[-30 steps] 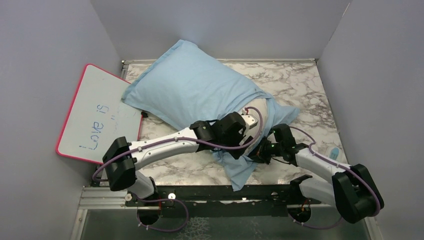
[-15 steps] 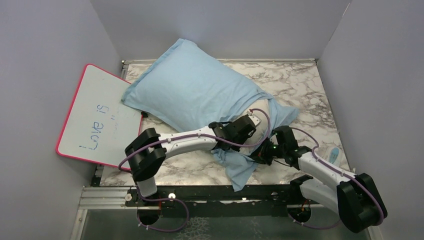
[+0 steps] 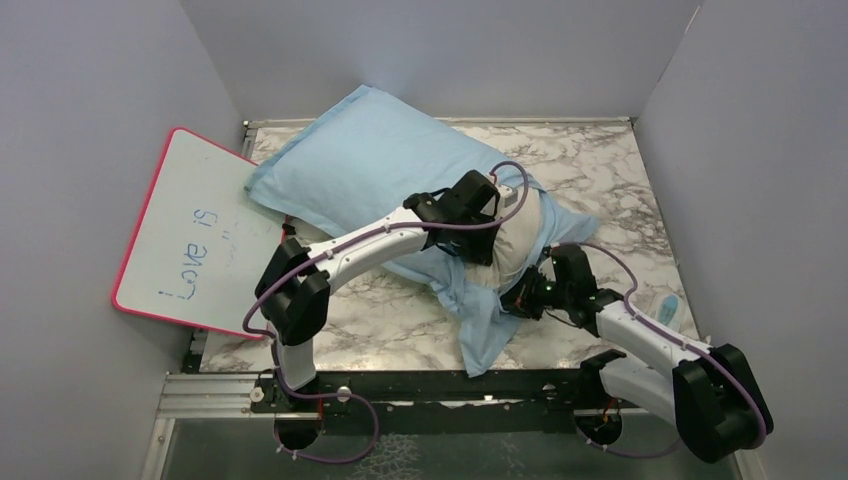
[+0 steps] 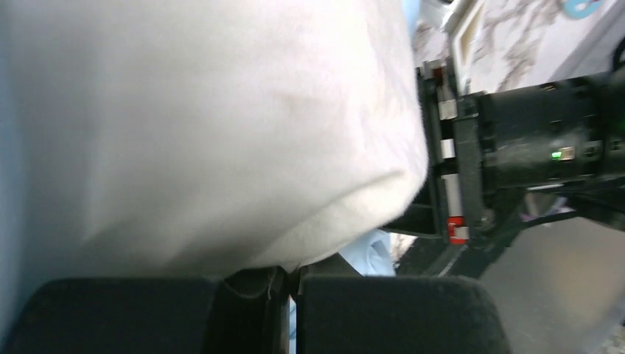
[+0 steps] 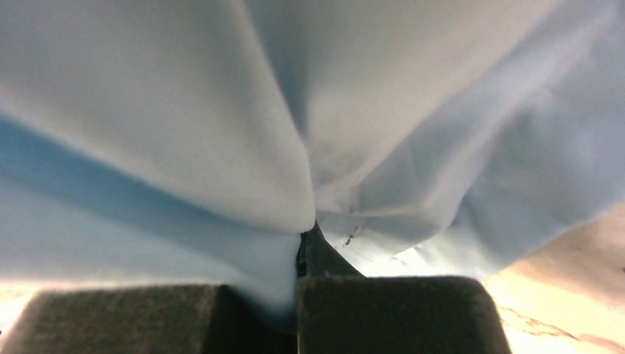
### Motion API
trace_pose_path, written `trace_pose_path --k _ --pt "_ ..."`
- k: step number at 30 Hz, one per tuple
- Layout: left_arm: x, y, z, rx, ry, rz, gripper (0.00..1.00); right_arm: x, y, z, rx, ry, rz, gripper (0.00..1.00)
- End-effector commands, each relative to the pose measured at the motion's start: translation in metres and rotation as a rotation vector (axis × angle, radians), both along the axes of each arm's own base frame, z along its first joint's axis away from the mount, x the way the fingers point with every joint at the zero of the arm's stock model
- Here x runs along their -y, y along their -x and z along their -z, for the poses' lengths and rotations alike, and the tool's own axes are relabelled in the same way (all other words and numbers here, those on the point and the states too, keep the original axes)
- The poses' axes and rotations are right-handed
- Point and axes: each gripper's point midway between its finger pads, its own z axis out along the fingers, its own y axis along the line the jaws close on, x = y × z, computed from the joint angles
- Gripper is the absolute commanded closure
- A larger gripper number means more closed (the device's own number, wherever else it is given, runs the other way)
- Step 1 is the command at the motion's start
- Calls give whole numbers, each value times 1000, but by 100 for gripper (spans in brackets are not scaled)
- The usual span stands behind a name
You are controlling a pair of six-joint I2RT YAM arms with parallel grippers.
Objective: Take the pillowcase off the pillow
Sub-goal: Remove the pillow from the pillowcase.
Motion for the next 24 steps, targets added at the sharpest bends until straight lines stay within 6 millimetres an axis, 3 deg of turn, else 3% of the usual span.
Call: trace_pose_path --k 1,4,6,9,11,15,20,24 --pt "43 -60 -133 205 398 -59 100 17 55 45 -185 122 -111 97" --pt "43 -68 -143 222 416 -103 100 9 54 38 -144 106 -172 97" --pt "42 -73 -138 228 401 -130 100 -10 52 16 -87 8 -247 93" --pt "41 -69 -124 202 382 -123 100 -26 40 -26 -13 -96 -258 73" --pt "39 -63 -112 191 358 -115 100 -21 27 -39 -29 -45 -153 54" --pt "30 -52 -88 174 307 -118 100 -23 12 -64 -22 -74 -45 34" --pt "27 -38 -68 148 284 -115 100 -36 15 -78 -60 -191 -66 31" --pt "25 -30 -54 143 252 -119 100 -31 6 -89 -13 -137 -44 30"
